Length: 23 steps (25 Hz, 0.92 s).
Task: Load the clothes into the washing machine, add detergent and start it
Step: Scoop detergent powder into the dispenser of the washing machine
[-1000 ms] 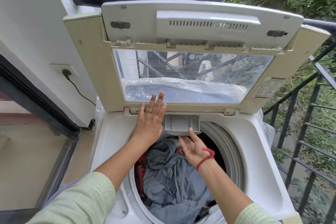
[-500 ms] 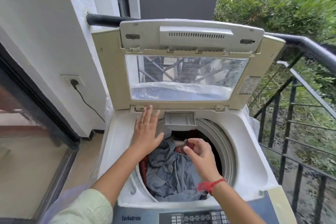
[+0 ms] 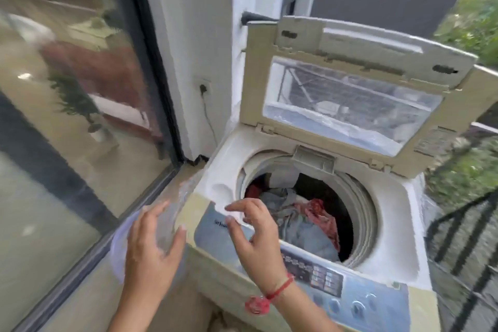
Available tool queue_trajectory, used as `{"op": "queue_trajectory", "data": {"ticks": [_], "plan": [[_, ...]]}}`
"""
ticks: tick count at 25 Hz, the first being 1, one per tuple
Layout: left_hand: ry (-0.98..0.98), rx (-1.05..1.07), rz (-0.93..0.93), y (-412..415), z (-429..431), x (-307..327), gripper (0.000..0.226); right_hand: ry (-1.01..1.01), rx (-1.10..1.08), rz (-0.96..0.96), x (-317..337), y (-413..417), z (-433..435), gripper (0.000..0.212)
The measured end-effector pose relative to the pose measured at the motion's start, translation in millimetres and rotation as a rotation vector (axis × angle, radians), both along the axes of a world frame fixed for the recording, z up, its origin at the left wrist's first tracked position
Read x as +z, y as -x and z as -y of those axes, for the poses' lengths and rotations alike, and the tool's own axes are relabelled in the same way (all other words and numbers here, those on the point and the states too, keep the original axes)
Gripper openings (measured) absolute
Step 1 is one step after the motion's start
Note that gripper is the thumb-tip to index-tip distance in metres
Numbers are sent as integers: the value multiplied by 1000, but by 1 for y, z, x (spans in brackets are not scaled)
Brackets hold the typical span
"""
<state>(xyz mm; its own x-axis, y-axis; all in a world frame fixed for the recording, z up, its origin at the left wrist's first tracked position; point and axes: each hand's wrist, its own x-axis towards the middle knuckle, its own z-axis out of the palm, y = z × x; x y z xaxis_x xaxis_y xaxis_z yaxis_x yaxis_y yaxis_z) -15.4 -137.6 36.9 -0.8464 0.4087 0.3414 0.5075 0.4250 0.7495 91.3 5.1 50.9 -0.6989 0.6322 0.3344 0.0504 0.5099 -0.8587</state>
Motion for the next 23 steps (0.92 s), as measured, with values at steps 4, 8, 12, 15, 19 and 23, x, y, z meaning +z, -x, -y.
{"op": "queue_trajectory", "data": {"ticks": [4, 8, 12, 15, 19, 23], "plan": [[126, 255, 7, -55, 121, -13, 66, 47, 210, -9, -16, 7, 72, 9], [183, 550, 27, -93, 239, -18, 62, 82, 446, 33, -26, 29, 160, 17], [142, 814, 52, -122, 333, -29, 59, 46, 758, 68, -24, 51, 254, 15], [104, 938, 53, -134, 387, -33, 58, 49, 917, 97, -23, 70, 329, 11], [59, 1066, 73, -134, 468, -40, 57, 60, 1095, 142, -24, 96, 427, 15], [58, 1151, 67, -117, 535, -37, 56, 54, 1199, 148, -26, 119, 501, 14]]}}
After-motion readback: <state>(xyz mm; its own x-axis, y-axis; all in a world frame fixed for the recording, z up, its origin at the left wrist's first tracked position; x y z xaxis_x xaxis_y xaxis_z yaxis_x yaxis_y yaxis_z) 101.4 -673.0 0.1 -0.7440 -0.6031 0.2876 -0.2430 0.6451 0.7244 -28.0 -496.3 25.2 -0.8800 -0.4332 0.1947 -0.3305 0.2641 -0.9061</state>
